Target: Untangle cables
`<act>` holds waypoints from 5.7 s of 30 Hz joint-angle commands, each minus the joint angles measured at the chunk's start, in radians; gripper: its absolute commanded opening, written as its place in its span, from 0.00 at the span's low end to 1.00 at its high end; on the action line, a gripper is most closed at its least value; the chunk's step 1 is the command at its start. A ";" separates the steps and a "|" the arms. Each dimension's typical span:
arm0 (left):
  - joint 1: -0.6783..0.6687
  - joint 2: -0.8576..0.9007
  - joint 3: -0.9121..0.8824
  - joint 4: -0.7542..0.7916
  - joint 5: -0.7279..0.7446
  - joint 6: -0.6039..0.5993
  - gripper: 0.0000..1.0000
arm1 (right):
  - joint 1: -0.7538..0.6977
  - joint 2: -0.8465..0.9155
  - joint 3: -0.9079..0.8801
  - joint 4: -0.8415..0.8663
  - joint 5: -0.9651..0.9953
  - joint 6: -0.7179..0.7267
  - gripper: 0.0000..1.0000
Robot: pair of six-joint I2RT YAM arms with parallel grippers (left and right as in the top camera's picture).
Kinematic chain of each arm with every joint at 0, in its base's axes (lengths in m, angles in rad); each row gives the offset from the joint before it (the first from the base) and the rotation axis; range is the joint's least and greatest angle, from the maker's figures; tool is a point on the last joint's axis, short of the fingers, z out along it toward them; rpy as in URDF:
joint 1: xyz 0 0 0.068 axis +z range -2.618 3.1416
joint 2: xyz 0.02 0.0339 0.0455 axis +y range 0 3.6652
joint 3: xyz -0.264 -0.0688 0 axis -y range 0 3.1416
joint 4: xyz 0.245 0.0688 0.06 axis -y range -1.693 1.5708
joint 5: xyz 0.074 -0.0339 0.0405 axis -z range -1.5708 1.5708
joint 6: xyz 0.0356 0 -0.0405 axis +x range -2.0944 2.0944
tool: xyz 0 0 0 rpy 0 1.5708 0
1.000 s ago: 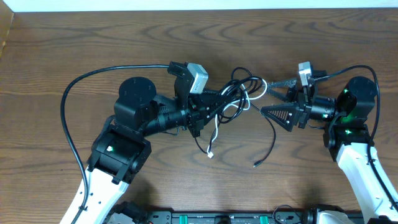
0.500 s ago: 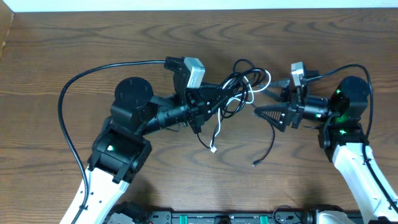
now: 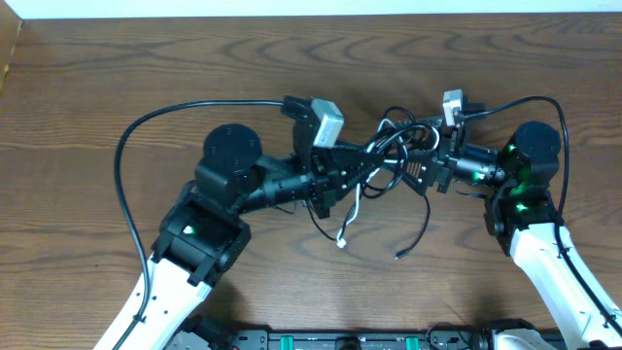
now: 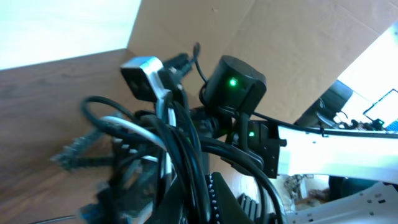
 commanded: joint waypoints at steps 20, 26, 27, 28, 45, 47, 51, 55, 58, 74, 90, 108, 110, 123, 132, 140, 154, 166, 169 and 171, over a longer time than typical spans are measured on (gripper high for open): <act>-0.117 0.009 0.015 0.120 0.159 -0.013 0.07 | 0.011 0.005 0.002 -0.309 0.417 -0.141 0.99; -0.117 0.008 0.015 0.210 0.294 -0.013 0.07 | 0.010 0.005 0.002 -0.446 0.570 -0.178 0.99; -0.116 0.006 0.015 0.212 0.296 -0.013 0.07 | 0.010 0.005 0.002 -0.457 0.593 -0.178 0.99; -0.116 0.006 0.015 0.212 0.295 -0.013 0.07 | 0.010 0.005 0.002 -0.465 0.612 -0.178 0.99; -0.030 0.000 0.015 0.211 0.294 -0.013 0.08 | -0.027 0.005 0.002 -0.474 0.628 -0.178 0.99; 0.000 0.000 0.015 0.211 0.290 -0.013 0.08 | -0.027 0.005 0.002 -0.474 0.620 -0.178 0.99; 0.064 0.000 0.015 0.202 0.287 -0.013 0.07 | -0.027 0.005 0.002 -0.472 0.586 -0.178 0.99; 0.109 0.000 0.015 0.200 0.287 -0.013 0.07 | -0.027 0.005 0.002 -0.471 0.511 -0.217 0.84; 0.132 0.000 0.015 0.200 0.287 -0.013 0.07 | -0.027 0.005 0.002 -0.468 0.427 -0.272 0.43; 0.239 0.003 0.015 0.153 0.280 -0.012 0.08 | -0.027 0.005 0.002 -0.404 0.208 -0.292 0.01; 0.293 0.003 0.015 -0.280 -0.010 -0.012 0.34 | -0.026 0.005 0.002 -0.002 -0.034 -0.149 0.01; 0.293 -0.032 0.015 -0.331 0.002 0.024 0.66 | -0.035 0.005 0.002 0.037 -0.026 -0.154 0.01; 0.293 -0.055 0.015 -0.328 0.002 0.053 0.67 | -0.046 0.005 0.002 0.038 -0.025 -0.154 0.01; 0.293 -0.189 0.015 -0.340 0.002 0.222 0.85 | -0.133 0.005 0.002 0.037 0.026 -0.154 0.01; 0.293 -0.183 0.015 -0.340 0.002 0.222 0.85 | -0.140 0.005 0.002 0.037 0.018 -0.154 0.01; 0.293 -0.144 0.015 -0.341 0.002 0.221 0.85 | -0.140 0.005 0.002 0.038 -0.005 -0.154 0.01; 0.279 -0.046 0.015 -0.400 0.016 0.258 0.85 | -0.140 0.005 0.002 0.114 -0.100 -0.139 0.01; 0.192 0.056 0.015 -0.415 0.179 0.476 0.85 | -0.140 0.005 0.002 0.444 -0.287 0.071 0.01; 0.171 0.066 0.015 -0.415 0.179 0.483 0.85 | -0.135 0.005 0.002 0.452 -0.302 0.079 0.01; 0.155 0.071 0.015 -0.415 0.179 0.484 0.85 | -0.124 0.005 0.002 0.453 -0.303 0.078 0.01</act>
